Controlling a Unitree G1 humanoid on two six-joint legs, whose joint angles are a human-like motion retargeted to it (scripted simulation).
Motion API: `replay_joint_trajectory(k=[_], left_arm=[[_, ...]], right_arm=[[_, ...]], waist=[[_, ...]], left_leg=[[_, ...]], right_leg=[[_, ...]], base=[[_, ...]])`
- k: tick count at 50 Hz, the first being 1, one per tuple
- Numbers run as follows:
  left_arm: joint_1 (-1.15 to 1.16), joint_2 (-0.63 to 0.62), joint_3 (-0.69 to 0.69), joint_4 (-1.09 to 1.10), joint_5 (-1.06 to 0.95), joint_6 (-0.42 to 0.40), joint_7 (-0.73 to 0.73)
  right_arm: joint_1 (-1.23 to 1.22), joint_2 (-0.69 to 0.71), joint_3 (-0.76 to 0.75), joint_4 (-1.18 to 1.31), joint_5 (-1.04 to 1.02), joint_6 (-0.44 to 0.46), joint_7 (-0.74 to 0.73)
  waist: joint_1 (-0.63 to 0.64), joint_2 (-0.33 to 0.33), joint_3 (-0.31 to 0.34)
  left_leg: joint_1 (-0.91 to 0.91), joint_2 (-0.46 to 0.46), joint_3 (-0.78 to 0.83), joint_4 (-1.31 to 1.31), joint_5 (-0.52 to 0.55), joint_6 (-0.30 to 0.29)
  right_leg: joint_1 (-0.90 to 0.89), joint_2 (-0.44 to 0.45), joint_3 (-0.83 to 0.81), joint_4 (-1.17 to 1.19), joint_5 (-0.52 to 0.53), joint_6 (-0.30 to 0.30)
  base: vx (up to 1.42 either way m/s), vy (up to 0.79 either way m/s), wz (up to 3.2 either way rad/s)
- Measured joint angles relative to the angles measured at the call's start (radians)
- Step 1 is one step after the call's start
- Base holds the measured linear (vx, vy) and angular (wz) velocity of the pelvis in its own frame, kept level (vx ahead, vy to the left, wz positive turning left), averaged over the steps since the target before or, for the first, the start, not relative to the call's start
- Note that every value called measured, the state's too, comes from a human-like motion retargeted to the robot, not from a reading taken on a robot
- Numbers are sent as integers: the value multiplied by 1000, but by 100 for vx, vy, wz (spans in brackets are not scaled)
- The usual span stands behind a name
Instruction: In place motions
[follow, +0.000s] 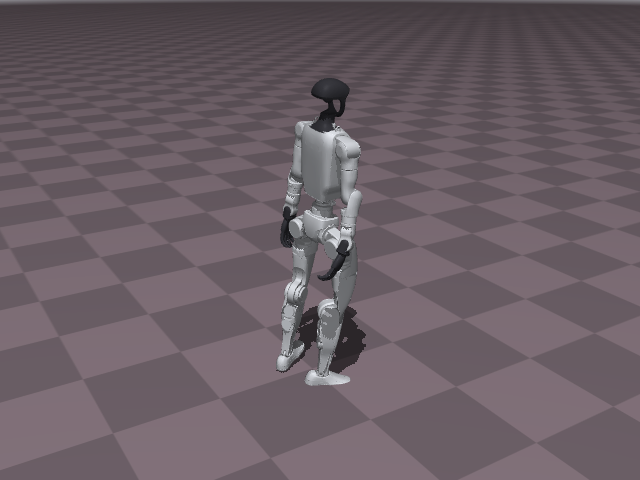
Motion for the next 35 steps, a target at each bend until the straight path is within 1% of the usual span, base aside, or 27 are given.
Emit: replay_joint_trajectory(k=[5,10,17,25,35], left_arm=[[-4,-12,-2,-17,5,34,-14],[-6,-20,-22,-28,38,34,-40],[-8,-20,-25,-25,52,35,-49],[-11,2,-12,-11,47,42,-43],[2,29,0,31,62,66,-59]], right_arm=[[-19,6,2,-21,-4,-1,33],[-33,15,9,-93,-11,-39,84],[-32,33,11,-169,12,-74,109],[-25,32,30,-168,-17,-86,100],[-12,23,24,-106,-38,-70,72]], waist=[[2,1,-12],[-3,5,-11],[-4,-3,-18],[16,-28,-13],[21,-43,-19]], left_leg=[[15,-4,28,-18,-4,6],[33,-11,37,-37,-7,13],[42,-24,33,-49,-9,25],[53,-40,21,-50,-14,39],[61,-54,3,-52,-21,54]], right_leg=[[-13,-1,20,6,10,3],[-19,1,40,11,19,6],[-14,-4,38,11,29,12],[1,-18,27,16,31,19],[14,-27,16,24,33,27]], base=[[2,8,-32],[3,9,-22],[3,9,1],[3,7,8],[3,7,6]])
